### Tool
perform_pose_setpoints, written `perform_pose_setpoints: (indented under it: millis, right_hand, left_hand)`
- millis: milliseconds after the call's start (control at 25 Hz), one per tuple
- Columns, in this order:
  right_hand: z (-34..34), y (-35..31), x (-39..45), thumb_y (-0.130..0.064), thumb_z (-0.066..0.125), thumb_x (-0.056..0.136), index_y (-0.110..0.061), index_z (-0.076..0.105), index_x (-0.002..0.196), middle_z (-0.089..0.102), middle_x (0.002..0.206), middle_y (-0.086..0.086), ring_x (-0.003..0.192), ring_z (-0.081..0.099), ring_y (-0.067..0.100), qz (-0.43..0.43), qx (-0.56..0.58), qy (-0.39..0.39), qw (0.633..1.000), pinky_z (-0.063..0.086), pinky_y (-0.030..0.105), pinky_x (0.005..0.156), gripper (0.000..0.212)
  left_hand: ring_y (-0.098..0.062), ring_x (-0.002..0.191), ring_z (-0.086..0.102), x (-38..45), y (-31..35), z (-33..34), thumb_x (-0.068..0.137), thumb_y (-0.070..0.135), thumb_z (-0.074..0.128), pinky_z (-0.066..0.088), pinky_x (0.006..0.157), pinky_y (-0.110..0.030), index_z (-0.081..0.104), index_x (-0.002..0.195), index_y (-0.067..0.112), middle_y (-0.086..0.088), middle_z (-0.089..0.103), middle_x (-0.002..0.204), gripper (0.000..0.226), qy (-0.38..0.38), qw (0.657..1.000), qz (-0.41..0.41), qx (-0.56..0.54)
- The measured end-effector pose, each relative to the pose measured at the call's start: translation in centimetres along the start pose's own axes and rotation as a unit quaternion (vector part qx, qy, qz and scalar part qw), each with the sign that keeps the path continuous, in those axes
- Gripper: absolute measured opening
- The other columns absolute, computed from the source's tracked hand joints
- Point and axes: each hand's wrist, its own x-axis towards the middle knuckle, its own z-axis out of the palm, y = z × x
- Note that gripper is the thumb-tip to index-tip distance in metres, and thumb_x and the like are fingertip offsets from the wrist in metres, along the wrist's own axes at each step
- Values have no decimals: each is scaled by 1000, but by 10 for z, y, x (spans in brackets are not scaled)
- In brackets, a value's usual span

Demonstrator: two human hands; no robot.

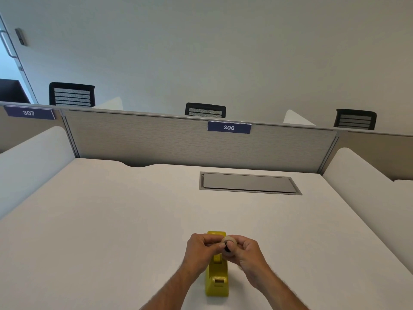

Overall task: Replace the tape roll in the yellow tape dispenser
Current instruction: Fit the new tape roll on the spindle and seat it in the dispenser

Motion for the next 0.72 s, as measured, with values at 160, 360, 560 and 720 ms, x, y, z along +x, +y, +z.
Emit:
perform_pose_setpoints:
  millis: [160,360,560,720]
  right_hand:
    - [3,-2,-3,-5,63,92,-8,75,99,75,97,22,94,72,33,-3,9,9,1000,59,43,87,14]
    - [7,-4,-4,-8,66,91,-8,74,100,77,96,15,95,73,29,5,36,33,999,61,38,82,13]
    - [11,-7,0,-9,54,98,-9,75,103,76,102,14,100,71,27,25,48,39,998,59,37,86,22]
    - [16,-14,-2,-12,50,98,-13,77,96,75,102,12,102,69,24,13,22,23,999,58,38,90,28]
  left_hand:
    - [-10,92,73,0,2,-1,79,20,80,59,90,-32,79,98,27,10,78,94,20,6,1000,7,13]
    - [-7,80,70,-1,3,3,74,25,84,58,72,-18,76,95,30,13,75,89,23,101,992,41,68]
    - [1,77,69,-2,2,3,79,18,80,56,70,-15,79,86,29,13,75,82,13,105,986,73,103]
    - [2,82,71,-4,3,3,78,17,80,57,78,-17,79,91,32,18,76,85,20,79,987,91,108]
